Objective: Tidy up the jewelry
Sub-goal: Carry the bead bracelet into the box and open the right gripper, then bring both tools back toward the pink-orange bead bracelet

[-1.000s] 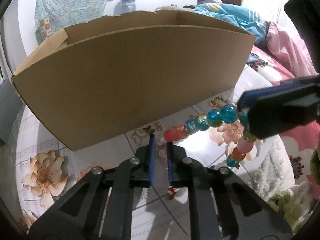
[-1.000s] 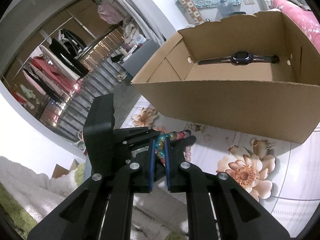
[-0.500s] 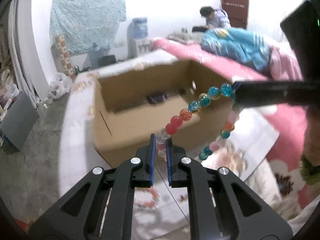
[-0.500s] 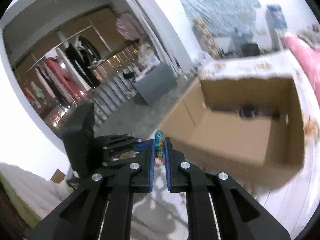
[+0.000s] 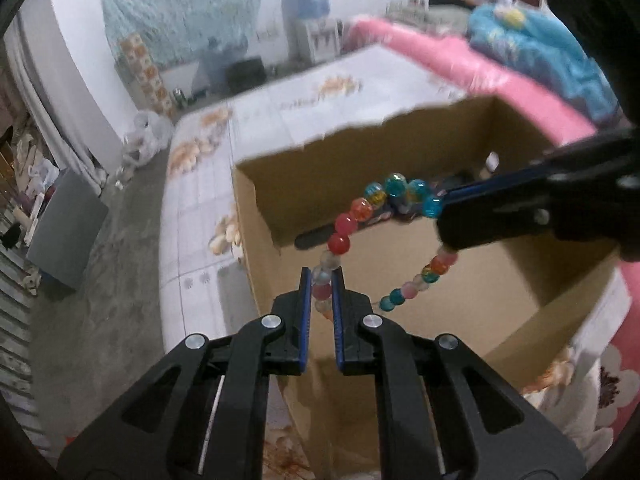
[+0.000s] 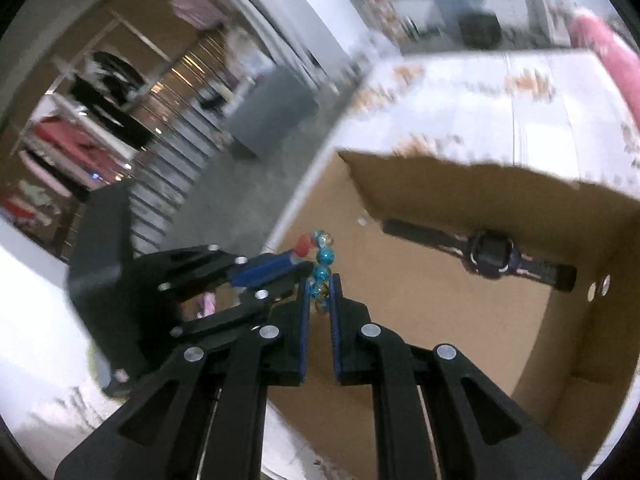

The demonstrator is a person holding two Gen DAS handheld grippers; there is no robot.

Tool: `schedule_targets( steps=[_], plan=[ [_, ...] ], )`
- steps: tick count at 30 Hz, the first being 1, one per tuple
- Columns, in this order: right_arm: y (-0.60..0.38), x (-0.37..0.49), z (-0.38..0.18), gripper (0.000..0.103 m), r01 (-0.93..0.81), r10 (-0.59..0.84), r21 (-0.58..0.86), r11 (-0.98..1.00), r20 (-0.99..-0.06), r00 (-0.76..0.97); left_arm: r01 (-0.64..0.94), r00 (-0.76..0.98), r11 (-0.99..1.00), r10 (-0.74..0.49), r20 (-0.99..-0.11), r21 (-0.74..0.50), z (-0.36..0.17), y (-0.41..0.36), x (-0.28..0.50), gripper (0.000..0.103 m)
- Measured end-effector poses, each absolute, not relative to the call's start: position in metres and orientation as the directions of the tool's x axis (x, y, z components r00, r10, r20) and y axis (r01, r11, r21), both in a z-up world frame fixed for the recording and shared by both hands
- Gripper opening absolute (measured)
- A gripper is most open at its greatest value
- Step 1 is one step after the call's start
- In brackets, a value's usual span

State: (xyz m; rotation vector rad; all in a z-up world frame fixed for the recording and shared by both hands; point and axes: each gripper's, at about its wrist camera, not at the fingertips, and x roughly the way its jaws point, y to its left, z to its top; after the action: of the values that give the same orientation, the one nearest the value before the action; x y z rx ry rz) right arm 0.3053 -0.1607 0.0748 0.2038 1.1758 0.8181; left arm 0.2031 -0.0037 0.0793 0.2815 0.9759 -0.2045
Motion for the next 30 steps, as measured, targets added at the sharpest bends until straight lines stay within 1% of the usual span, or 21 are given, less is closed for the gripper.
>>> schedule_targets(
  steps=[3, 6, 9, 10, 11, 13, 15, 16, 17, 19, 22, 24, 26, 27, 28, 29, 30],
  plan=[
    [-0.149, 0.331, 0.049, 0.01, -0.416, 0.619, 0.541, 0.731, -0.782, 0.07, 0.299, 0.508, 0.94, -0.01, -0.861, 0.166, 0.066, -0.006, 0.212, 0.009],
    [-0.138, 0.352, 0.021, 0.01, -0.366, 0.591, 0.555, 0.747, -0.806, -0.016, 0.305, 0.505, 0.931, 0.022, -0.863, 0.202, 0.061, -0.009, 0.217, 0.01],
    [-0.127, 0.364, -0.002, 0.01, -0.337, 0.552, 0.544, 0.768, -0.83, -0.08, 0.305, 0.509, 0.927, 0.035, -0.86, 0.219, 0.062, -0.011, 0.218, 0.017],
    [-0.125, 0.368, -0.008, 0.01, -0.334, 0.531, 0.527, 0.781, -0.843, -0.087, 0.304, 0.513, 0.926, 0.039, -0.857, 0.224, 0.063, -0.013, 0.218, 0.02],
    [-0.123, 0.371, -0.014, 0.01, -0.334, 0.524, 0.526, 0.783, -0.846, -0.103, 0.299, 0.524, 0.925, 0.045, -0.851, 0.233, 0.064, -0.012, 0.217, 0.026],
    [-0.124, 0.375, -0.019, 0.01, -0.321, 0.519, 0.521, 0.791, -0.849, -0.098, 0.298, 0.535, 0.928, 0.033, -0.844, 0.226, 0.068, -0.011, 0.213, 0.028],
    [-0.125, 0.378, -0.022, 0.01, -0.325, 0.497, 0.492, 0.807, -0.865, -0.075, 0.293, 0.546, 0.931, 0.024, -0.838, 0.218, 0.073, -0.01, 0.21, 0.03],
    [-0.126, 0.38, -0.024, 0.01, -0.32, 0.483, 0.478, 0.818, -0.873, -0.068, 0.289, 0.554, 0.931, 0.027, -0.832, 0.222, 0.075, -0.011, 0.209, 0.038],
    [-0.127, 0.381, -0.025, 0.01, -0.315, 0.465, 0.459, 0.831, -0.883, -0.06, 0.282, 0.57, 0.932, 0.029, -0.821, 0.228, 0.078, -0.01, 0.205, 0.042],
    [-0.131, 0.382, -0.027, 0.01, -0.304, 0.443, 0.433, 0.848, -0.896, -0.041, 0.28, 0.589, 0.936, 0.008, -0.808, 0.213, 0.086, -0.006, 0.196, 0.043],
    [-0.137, 0.381, -0.024, 0.011, -0.296, 0.459, 0.451, 0.842, -0.887, -0.044, 0.255, 0.629, 0.943, 0.006, -0.777, 0.214, 0.096, 0.0, 0.183, 0.055],
    [-0.142, 0.377, -0.015, 0.011, -0.297, 0.478, 0.465, 0.834, -0.878, -0.033, 0.243, 0.654, 0.949, -0.007, -0.757, 0.201, 0.104, 0.007, 0.175, 0.058],
    [-0.147, 0.371, -0.003, 0.011, -0.303, 0.5, 0.481, 0.823, -0.866, -0.014, 0.223, 0.679, 0.957, -0.017, -0.734, 0.184, 0.112, 0.016, 0.166, 0.065],
    [-0.152, 0.365, 0.008, 0.011, -0.313, 0.518, 0.489, 0.814, -0.855, 0.01, 0.212, 0.694, 0.962, -0.024, -0.72, 0.172, 0.116, 0.023, 0.161, 0.066],
    [-0.158, 0.359, 0.02, 0.012, -0.327, 0.534, 0.495, 0.805, -0.845, 0.036, 0.201, 0.708, 0.967, -0.031, -0.705, 0.159, 0.122, 0.028, 0.152, 0.07],
    [-0.163, 0.352, 0.032, 0.018, -0.342, 0.545, 0.495, 0.799, -0.836, 0.063, 0.184, 0.726, 0.973, -0.039, -0.687, 0.139, 0.127, 0.036, 0.143, 0.074],
    [-0.17, 0.344, 0.046, 0.028, -0.358, 0.552, 0.487, 0.796, -0.828, 0.101, 0.17, 0.739, 0.978, -0.046, -0.672, 0.121, 0.131, 0.043, 0.135, 0.076]
  ],
)
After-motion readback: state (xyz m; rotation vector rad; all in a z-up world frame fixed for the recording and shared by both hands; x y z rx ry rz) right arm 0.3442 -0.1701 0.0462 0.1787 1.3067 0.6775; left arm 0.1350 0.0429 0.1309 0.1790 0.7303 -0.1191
